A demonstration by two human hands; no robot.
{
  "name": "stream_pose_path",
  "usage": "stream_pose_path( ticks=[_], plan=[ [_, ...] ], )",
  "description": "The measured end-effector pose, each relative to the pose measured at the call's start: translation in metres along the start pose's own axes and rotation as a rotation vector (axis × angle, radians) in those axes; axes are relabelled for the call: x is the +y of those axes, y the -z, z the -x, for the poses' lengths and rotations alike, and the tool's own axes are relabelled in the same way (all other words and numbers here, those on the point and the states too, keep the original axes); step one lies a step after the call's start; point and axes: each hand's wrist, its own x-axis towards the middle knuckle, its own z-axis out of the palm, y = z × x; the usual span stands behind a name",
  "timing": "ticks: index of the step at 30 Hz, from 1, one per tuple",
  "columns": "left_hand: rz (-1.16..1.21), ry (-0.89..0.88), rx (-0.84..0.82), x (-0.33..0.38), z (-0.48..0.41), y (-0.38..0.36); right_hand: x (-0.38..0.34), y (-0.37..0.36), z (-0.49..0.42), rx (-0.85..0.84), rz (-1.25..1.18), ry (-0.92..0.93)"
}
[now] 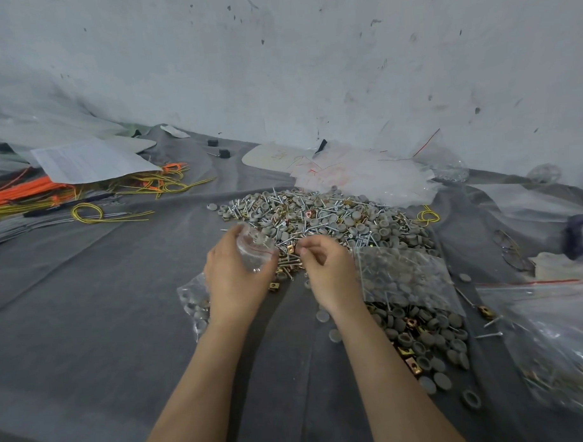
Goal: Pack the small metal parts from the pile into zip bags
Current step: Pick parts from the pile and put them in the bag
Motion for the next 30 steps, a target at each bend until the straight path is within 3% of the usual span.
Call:
stream_pose_path(
  ticks=[5, 7, 30],
  plan=[
    [0.129, 0.081, 0.113, 0.004, -0.001, 0.005, 0.008, -0.018, 0.011, -0.272, 0.572, 0.129],
    [0.128, 0.078, 0.110, 0.003, -0.001, 0.004, 0.007, -0.022, 0.013, -0.271, 0.677, 0.149],
    [0.032, 0.048, 0.037, -0.002, 0.000, 0.000, 0.003, -0.007, 0.010, -0.371, 0.533, 0.116]
  ],
)
